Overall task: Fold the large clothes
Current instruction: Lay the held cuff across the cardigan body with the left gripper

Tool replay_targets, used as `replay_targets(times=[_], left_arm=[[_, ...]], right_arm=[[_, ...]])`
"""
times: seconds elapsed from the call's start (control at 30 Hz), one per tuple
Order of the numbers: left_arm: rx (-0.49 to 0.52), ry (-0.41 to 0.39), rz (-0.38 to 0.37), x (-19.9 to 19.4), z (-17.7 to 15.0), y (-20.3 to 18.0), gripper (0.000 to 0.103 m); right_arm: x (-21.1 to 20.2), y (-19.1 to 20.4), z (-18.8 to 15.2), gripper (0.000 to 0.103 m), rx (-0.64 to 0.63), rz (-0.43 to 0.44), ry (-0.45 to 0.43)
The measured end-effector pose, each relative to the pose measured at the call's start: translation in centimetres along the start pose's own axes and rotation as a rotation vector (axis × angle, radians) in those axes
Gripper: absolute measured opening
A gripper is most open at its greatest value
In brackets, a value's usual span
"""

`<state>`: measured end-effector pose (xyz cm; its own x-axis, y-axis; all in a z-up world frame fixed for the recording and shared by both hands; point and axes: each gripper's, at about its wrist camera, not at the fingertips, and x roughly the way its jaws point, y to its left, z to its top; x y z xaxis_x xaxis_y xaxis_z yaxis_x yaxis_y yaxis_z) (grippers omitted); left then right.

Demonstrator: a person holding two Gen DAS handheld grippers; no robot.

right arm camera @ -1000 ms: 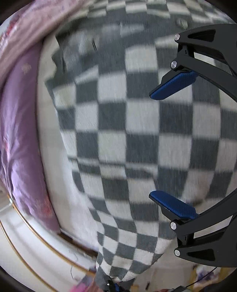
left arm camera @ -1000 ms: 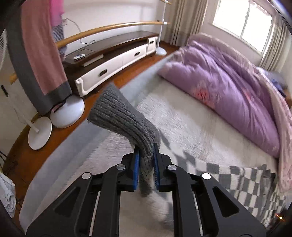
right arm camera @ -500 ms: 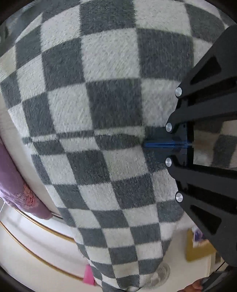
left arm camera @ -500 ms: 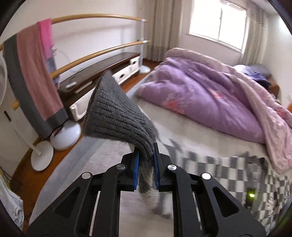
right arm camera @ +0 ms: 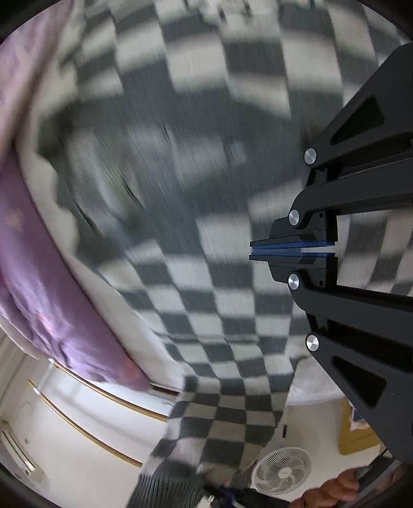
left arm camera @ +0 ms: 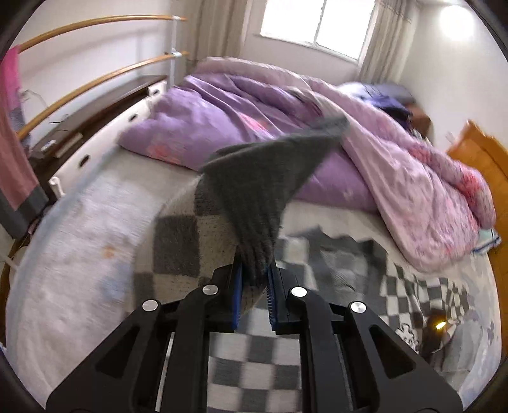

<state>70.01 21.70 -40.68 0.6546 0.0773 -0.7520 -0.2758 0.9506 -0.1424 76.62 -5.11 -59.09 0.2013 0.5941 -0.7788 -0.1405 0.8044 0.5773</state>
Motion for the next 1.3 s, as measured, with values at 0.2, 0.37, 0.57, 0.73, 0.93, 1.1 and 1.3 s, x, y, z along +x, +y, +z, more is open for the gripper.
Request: replay_targets(times=[0.2,0.37,0.57,0.73,0.93,1.1,1.3], left_arm=[[0.102,0.054,-0.041,3.9,-2.9,-10.2,0.010],[0.199,0.111,-0.054,7.7,-6.1,-18.1,0.010],[0.270,0.220,-0.052,12.9,-10.8,-24.7,0.009],[0.276,0.299,-0.032,15.6,-13.2,-26.4,0.010],[0.300,0.336,0.001,16.7,-15.0,-27.8,0.011],[0.311,0.364,0.013,17.5,-15.5,-28.5,0.013],[0.344,0.355,0.000,17.7,-15.7,-29.9,0.013]], right_arm=[[-6.9,-6.2,2.6,0.006,-0.010,-0.087,-0.091],[-11.1,-10.9,3.8,0.006,-0.014,-0.167,-0.143],[-14.6,-16.5,4.6,0.006,0.039,-0.237,-0.193],[-17.0,-20.4,4.6,0.006,0.087,-0.248,-0.211],[-19.2,-24.3,4.3,0.006,0.178,-0.249,-0.259],[-21.3,-27.1,4.6,0.006,0.221,-0.281,-0.293],[-25.0,-31.6,5.9,0.009,0.331,-0.300,-0.362]])
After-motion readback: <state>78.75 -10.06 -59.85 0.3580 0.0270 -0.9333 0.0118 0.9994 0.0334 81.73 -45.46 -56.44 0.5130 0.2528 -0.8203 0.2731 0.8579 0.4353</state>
